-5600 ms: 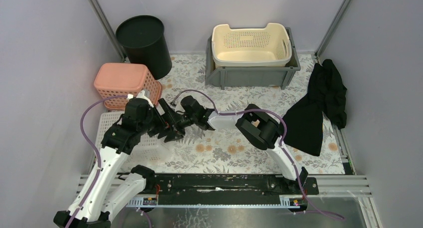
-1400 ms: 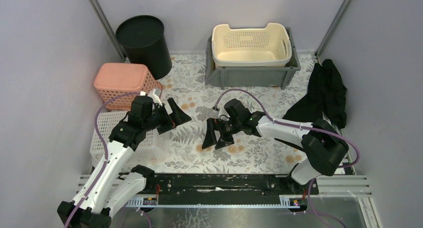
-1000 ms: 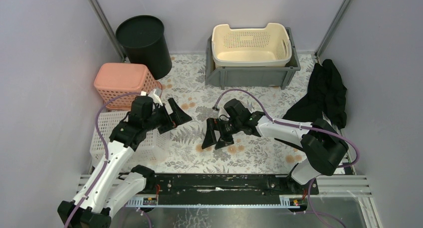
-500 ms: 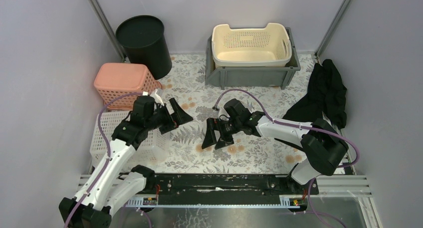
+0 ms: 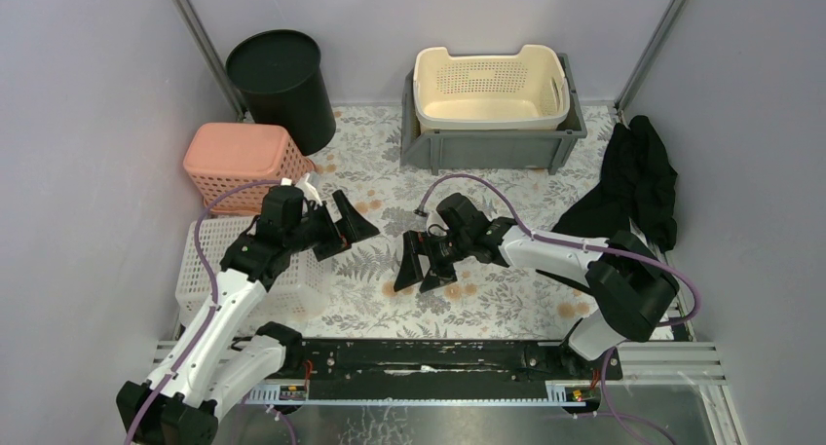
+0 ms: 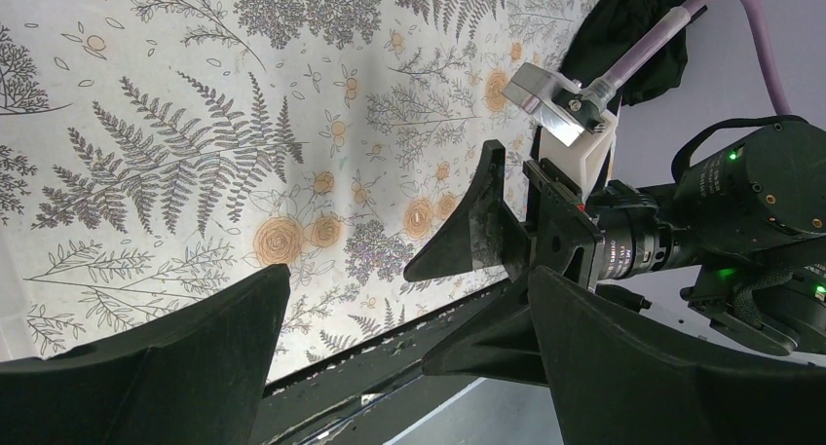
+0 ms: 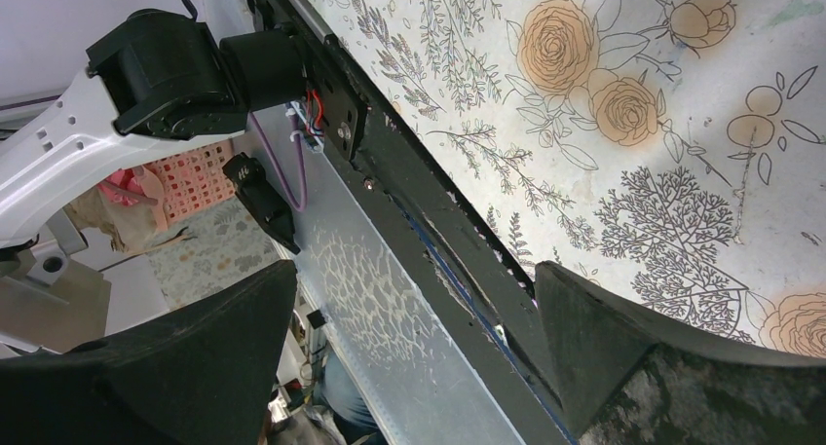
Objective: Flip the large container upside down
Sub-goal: Pick up the container from the container.
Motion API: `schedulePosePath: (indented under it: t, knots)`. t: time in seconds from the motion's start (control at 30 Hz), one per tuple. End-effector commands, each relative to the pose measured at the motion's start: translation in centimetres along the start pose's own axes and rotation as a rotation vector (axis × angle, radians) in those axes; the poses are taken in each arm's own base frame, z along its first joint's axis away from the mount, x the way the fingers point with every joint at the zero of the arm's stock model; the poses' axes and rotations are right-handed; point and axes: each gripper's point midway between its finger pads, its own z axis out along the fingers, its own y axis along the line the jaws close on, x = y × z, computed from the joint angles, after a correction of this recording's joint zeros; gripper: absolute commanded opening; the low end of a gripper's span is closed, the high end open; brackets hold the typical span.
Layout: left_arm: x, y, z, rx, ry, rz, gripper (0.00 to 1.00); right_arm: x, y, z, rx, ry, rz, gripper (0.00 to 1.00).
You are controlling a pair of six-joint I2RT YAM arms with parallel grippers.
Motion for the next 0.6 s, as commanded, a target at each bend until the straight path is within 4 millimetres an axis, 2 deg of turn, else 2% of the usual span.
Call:
schedulePosePath:
  t: [0.0,0.57]
  knots:
    - [-0.49,-1.05,0.05,0.060,-0.021,0.012,1.00,-0.66,1.40,-0.23,-0.036,-0.012,-0.038,0.99]
    - [-0.30,-1.13,0.05,0.071,-0.017,0.008,1.00,-0.58,1.26,-0.19,-0.038,-0.015,-0.028,0.99]
